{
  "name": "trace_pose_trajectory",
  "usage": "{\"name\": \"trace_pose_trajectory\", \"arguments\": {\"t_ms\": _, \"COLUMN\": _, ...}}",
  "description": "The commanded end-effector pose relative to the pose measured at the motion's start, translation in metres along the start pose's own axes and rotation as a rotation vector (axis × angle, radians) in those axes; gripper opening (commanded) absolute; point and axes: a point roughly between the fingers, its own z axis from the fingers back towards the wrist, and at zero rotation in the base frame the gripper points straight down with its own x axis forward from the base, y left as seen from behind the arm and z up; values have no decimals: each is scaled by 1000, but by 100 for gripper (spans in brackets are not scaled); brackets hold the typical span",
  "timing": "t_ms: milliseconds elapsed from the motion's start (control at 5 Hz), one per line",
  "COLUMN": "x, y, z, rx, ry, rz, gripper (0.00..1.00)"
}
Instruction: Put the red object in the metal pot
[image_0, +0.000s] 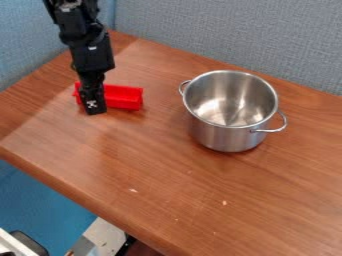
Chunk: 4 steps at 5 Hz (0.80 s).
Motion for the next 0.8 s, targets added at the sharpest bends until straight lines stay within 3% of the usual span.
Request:
{"name": "trace_pose_trajectory", "arguments": {"t_ms": 0, "x": 4, "y": 11, "z": 8, "rx": 37, "ry": -37, "rz": 19, "gripper": 0}}
{"name": "trace_pose_trajectory", "arguments": {"t_ms": 400, "x": 37, "y": -6, "z": 53, "rx": 74, "ry": -98, "rz": -19, "gripper": 0}}
{"name": "trace_pose_trajectory", "arguments": {"t_ms": 600, "x": 65, "y": -16, "z": 80, "rx": 125, "ry": -148, "rz": -78, "gripper": 0}}
